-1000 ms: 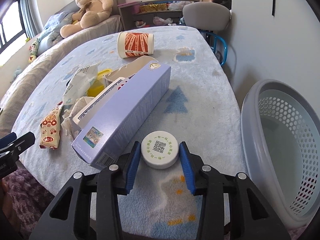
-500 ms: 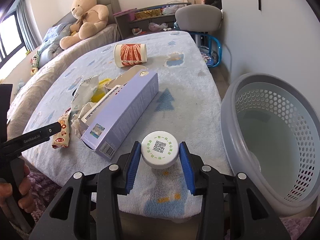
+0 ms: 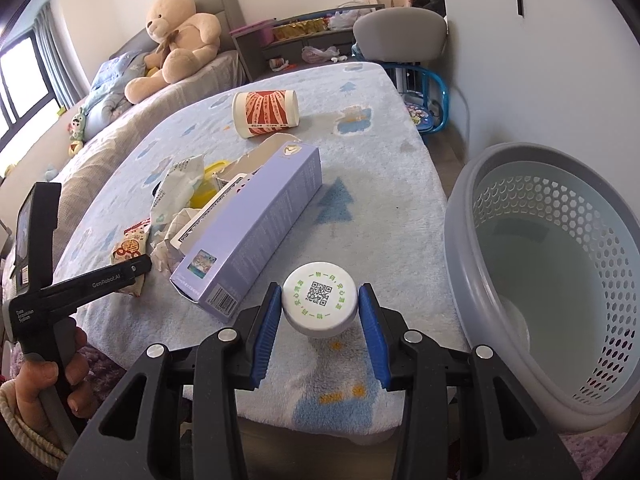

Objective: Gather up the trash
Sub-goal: 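Grasp the red-white snack wrapper with the left tool while the right tool holds the lid, then carry both items over the grey basket and open both tools to drop them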

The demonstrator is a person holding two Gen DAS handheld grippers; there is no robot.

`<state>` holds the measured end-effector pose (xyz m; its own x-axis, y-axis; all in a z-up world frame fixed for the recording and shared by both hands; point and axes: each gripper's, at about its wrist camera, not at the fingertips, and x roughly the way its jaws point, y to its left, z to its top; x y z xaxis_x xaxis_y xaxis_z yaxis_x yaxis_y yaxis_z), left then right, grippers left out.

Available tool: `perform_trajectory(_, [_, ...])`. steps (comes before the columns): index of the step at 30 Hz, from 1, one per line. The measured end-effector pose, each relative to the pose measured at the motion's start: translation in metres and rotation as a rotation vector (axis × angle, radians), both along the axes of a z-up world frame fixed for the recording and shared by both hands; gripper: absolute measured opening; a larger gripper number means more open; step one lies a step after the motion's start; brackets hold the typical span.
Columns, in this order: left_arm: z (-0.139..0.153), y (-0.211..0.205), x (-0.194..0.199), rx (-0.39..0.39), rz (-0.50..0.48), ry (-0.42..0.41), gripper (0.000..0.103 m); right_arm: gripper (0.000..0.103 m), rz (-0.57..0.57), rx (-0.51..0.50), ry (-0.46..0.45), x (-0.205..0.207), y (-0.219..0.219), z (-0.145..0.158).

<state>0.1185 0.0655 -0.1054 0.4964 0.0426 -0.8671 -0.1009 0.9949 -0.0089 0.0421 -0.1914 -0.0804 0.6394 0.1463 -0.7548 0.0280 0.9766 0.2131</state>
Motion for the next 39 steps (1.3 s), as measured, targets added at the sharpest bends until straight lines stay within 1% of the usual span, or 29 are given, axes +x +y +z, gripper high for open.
perform_trajectory(1, [0.001, 0.001, 0.0, -0.003, -0.002, -0.003, 0.053, 0.039, -0.001, -0.003, 0.001, 0.0, 0.001, 0.0])
perform_trajectory(2, [0.001, 0.003, -0.001, -0.01, -0.002, -0.006, 0.044, 0.039, -0.001, -0.005, 0.002, 0.0, 0.001, 0.0])
perform_trajectory(5, [0.004, 0.009, -0.004, -0.03, 0.001, -0.011, 0.031, 0.039, 0.001, -0.011, 0.0, 0.0, 0.003, 0.001])
perform_trajectory(9, [0.009, 0.016, -0.011, -0.037, 0.01, -0.025, 0.03, 0.039, 0.002, -0.017, -0.007, -0.005, 0.005, 0.005])
perform_trajectory(13, [0.022, 0.021, -0.023, -0.026, 0.02, -0.065, 0.03, 0.039, -0.002, -0.016, -0.013, -0.013, 0.004, 0.008])
perform_trajectory(18, [0.046, 0.021, -0.046, -0.004, 0.011, -0.128, 0.03, 0.039, -0.007, -0.01, -0.026, -0.024, 0.002, 0.017])
perform_trajectory(22, [0.066, 0.011, -0.061, -0.009, -0.024, -0.176, 0.03, 0.039, -0.016, -0.005, -0.049, -0.034, -0.004, 0.028])
perform_trajectory(27, [0.09, -0.024, -0.072, -0.031, -0.115, -0.219, 0.03, 0.039, -0.042, 0.011, -0.065, -0.042, -0.021, 0.038])
perform_trajectory(31, [0.104, -0.068, -0.077, -0.051, -0.214, -0.242, 0.03, 0.039, -0.082, 0.012, -0.079, -0.051, -0.047, 0.047])
perform_trajectory(34, [0.109, -0.108, -0.081, -0.068, -0.3, -0.243, 0.03, 0.039, -0.124, 0.009, -0.083, -0.056, -0.072, 0.052])
perform_trajectory(39, [0.108, -0.175, -0.084, -0.089, -0.451, -0.227, 0.03, 0.039, -0.205, -0.016, -0.07, -0.064, -0.12, 0.054])
